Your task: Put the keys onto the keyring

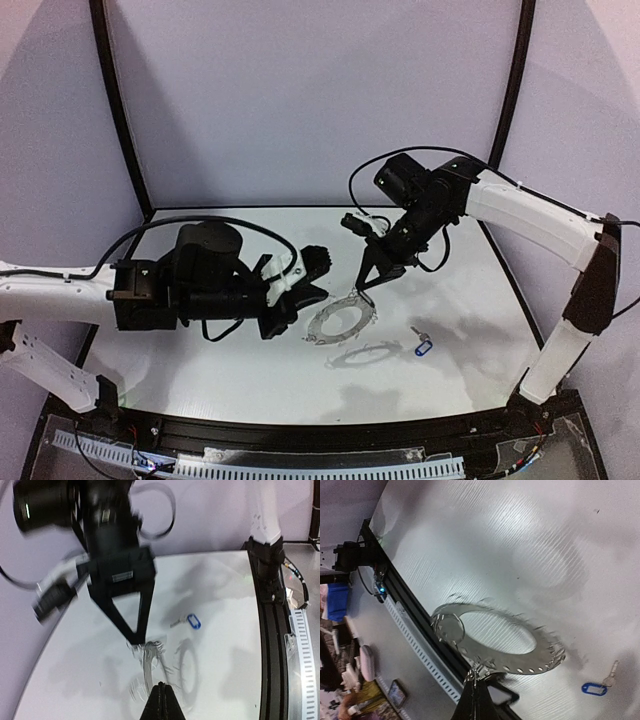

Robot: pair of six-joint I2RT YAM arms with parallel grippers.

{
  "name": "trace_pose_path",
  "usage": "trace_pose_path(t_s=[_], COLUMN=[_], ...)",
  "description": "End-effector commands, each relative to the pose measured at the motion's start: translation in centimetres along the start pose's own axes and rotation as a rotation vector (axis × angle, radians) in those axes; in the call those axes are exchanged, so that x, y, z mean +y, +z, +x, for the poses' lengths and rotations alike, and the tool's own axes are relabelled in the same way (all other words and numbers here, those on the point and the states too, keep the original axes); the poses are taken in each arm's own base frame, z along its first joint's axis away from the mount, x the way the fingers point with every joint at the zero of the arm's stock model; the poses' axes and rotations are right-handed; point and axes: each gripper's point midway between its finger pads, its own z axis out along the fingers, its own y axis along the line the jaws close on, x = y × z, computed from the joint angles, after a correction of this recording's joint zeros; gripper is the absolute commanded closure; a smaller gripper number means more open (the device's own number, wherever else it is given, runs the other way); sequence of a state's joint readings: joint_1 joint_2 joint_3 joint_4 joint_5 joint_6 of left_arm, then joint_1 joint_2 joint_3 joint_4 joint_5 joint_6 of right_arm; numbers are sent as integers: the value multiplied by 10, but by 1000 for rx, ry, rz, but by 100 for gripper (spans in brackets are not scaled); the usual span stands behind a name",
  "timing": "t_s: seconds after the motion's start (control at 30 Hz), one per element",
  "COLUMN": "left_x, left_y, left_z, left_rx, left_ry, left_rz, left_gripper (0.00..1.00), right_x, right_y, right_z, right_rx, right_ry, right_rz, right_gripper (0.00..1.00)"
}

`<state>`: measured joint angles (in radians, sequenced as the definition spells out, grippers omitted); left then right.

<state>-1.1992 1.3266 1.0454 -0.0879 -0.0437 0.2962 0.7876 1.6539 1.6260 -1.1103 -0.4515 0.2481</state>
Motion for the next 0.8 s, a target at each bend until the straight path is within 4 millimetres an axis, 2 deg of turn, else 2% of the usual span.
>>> trace_pose_path(t_s=[0.0,0.2,0.23,0.27,0.3,0.4,0.57,0.77], left_x=[6,11,12,13,13,14,13,9], left_y=[-14,-2,0,3,5,14,25,25], left_z=[-31,-21,-20,-18,-17,-11,-5,-11], left_rx=[-147,-92,-90,-82,-80,-58,-17,-6], left_ry=[140,100,87,61,51,-10,-111,-211], left_rz=[-75,-109,-115,-123,-123,-133,-125,-88], left_gripper=[99,99,96,83,75,64,62,67], right_x=[17,26,26,26,28,28,29,26], right_y=[1,-16,-17,-17,-18,-19,-25,-29], right_z=[15,2,3,3,3,2,-3,-10], right_rx=[110,5,2,0,-1,-9,-47,-113], right_ry=[117,-41,-43,-44,-51,-54,-70,-72], right_rz=[-217,-233,-230,-232,-242,-236,-218,-151], right_gripper=[100,100,100,100,100,100,100,100])
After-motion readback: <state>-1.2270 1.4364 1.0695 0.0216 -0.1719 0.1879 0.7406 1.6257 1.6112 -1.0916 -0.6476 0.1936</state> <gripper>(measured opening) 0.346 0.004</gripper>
